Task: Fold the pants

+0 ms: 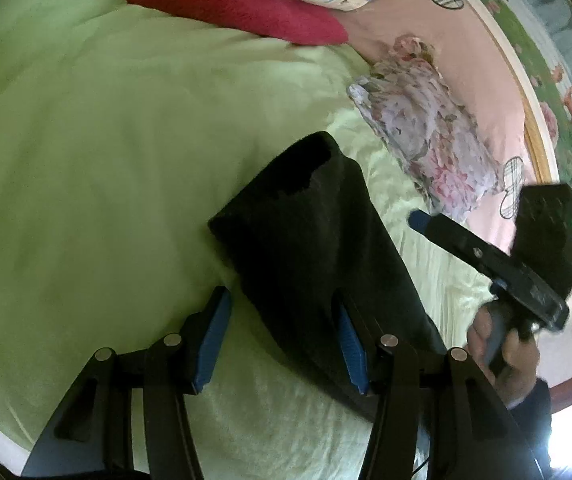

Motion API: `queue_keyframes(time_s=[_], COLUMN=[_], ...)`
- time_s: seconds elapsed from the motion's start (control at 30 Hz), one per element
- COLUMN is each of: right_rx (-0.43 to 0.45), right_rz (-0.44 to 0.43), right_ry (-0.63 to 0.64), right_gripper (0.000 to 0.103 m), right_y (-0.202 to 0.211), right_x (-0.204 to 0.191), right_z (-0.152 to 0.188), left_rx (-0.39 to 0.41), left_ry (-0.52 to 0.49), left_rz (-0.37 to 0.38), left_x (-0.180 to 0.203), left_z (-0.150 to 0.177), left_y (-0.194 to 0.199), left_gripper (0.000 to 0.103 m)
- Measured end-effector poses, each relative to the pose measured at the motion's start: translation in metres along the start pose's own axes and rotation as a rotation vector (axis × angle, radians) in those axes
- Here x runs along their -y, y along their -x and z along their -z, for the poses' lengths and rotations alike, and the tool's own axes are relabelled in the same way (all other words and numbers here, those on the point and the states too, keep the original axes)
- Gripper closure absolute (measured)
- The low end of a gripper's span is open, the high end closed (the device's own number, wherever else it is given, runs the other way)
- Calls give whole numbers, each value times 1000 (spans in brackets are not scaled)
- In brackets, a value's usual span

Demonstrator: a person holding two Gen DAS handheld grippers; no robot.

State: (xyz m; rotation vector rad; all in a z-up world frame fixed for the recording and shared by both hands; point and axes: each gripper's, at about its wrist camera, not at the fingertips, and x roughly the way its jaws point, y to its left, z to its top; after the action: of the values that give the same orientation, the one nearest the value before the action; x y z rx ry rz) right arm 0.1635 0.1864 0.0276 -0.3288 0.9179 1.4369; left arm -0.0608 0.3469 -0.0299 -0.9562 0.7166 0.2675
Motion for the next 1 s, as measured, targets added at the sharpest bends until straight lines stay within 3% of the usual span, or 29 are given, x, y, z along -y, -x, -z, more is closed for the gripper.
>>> queue_keyframes(time_s=[0.1, 0.17, 0.23, 0.53, 0.73, 0.8, 1.0], right_rx=[-59, -111, -147, -198, -204, -196, -136], right_rz=[-36, -65, -61, -165, -164, -152, -133], right_ry=[29, 56, 68, 0, 3, 22, 52], right_gripper=[49, 65, 71, 71, 71, 77, 84], right_y=[-18, -33, -44, -71, -77, -77, -48], right_x=[6, 9, 10, 23, 23, 17, 5], right_z=[-16, -26, -31, -34, -33, -32, -34], left_rx=[8, 8, 9, 10, 13, 7, 44], left_ry=[13, 21, 34, 49, 29, 23, -22], left_rz=[1, 0, 5, -16, -66, -58, -35], left_x=[-2, -2, -4, -2, 2, 4, 31], left_z=[-3, -4, -6, -9, -10, -10, -10], left_y=[-2, -4, -6, -12, -16, -15, 4], left_gripper=[50, 51, 52, 54, 72, 80, 83])
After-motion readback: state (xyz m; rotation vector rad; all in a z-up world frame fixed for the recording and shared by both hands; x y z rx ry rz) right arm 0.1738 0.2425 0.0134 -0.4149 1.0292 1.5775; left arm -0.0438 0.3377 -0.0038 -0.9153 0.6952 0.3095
